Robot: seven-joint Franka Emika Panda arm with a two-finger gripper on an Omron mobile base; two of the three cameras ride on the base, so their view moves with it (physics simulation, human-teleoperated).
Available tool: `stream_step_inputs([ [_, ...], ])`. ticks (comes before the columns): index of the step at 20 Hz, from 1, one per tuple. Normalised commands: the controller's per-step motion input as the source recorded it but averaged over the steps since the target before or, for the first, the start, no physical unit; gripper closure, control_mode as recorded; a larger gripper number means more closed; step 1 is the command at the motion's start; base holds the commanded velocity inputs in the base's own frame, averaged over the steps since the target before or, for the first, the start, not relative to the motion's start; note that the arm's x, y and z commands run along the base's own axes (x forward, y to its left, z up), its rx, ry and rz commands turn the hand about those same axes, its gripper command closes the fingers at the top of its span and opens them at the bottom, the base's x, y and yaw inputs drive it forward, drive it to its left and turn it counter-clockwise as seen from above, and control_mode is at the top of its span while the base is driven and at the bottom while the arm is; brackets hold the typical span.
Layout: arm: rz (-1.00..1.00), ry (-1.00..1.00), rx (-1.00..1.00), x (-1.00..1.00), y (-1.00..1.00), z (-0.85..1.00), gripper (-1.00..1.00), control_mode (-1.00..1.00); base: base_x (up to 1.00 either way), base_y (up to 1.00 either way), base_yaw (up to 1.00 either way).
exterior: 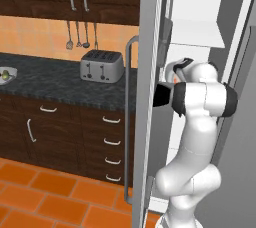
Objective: Take the meat container that has the shrimp and place it on the second highest rack of the freezer. Then take the vegetable container that has the tomato and cucumber and place it on the highest rack of the freezer.
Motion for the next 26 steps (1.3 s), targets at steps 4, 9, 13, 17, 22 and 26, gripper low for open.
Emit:
stream_step_inputs([
  [4, 0.00, 0.01, 0.00, 0.18, 0.00, -0.14, 1.00, -1.00, 0.00, 0.00, 0.00],
  [9, -0.01, 0.00, 0.00, 0.23, 0.00, -0.01, -1.00, -1.00, 0.00, 0.00, 0.00],
  [13, -0.01, -0.14, 0.00, 0.00, 0.00, 0.10, -1.00, -1.00, 0.00, 0.00, 0.00],
  [17, 0.00, -0.24, 0.00, -0.10, 0.08, 0.34, -1.00, -1.00, 0.00, 0.00, 0.00],
  [22, 0.00, -0.14, 0.00, -0.25, 0.11, 0.49, -1.00, -1.00, 0.00, 0.00, 0.00],
  [26, 0.00, -0.01, -0.03, -0.14, 0.18, 0.67, -1.00, -1.00, 0.00, 0.00, 0.00],
])
